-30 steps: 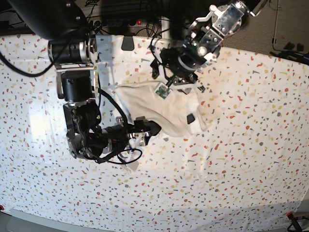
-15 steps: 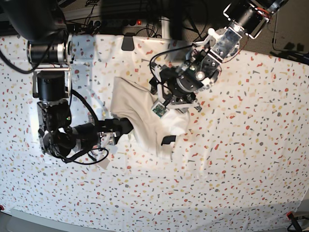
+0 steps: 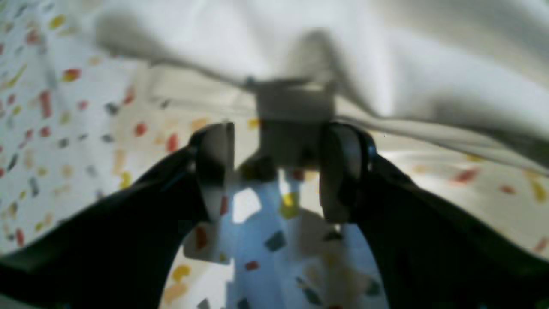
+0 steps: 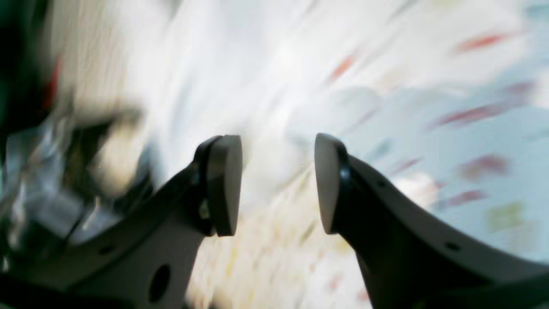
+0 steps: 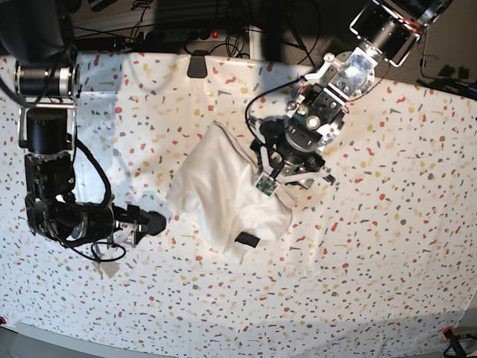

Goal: Fold the T-shirt properly

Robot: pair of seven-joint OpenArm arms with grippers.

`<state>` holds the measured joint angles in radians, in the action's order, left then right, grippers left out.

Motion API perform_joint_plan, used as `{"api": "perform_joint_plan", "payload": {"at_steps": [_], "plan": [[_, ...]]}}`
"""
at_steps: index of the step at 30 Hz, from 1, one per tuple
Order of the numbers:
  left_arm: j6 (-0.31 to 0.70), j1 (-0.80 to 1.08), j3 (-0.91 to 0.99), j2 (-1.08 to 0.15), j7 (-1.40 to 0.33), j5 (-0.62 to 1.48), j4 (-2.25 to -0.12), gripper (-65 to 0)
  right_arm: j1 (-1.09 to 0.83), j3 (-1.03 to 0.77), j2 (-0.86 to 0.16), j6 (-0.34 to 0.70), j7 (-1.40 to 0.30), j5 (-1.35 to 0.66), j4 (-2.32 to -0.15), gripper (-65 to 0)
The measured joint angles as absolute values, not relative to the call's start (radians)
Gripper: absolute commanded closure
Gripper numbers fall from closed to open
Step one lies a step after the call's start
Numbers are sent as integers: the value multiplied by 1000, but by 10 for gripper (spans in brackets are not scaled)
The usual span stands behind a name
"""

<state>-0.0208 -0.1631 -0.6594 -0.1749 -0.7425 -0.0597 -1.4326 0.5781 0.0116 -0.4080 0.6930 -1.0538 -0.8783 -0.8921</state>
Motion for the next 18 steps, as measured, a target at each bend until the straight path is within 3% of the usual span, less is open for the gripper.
{"api": "perform_joint_plan", "payload": {"at_steps": [3, 7, 12, 18], "plan": [[-20, -163, -659, -175, -745, -62, -1433, -322, 582, 11, -386, 693, -992, -689, -894, -267], [-20, -163, -659, -175, -746, -63, -1433, -322, 575, 11, -339, 693, -1006, -605, -893, -267], [-20, -163, -659, -175, -744, -63, -1433, -322, 579, 13, -307, 693, -802, -390, -892, -266], [-20, -163, -659, -175, -746, -63, -1433, -322, 559, 14, -276, 693, -844, -384, -892, -266]]}}
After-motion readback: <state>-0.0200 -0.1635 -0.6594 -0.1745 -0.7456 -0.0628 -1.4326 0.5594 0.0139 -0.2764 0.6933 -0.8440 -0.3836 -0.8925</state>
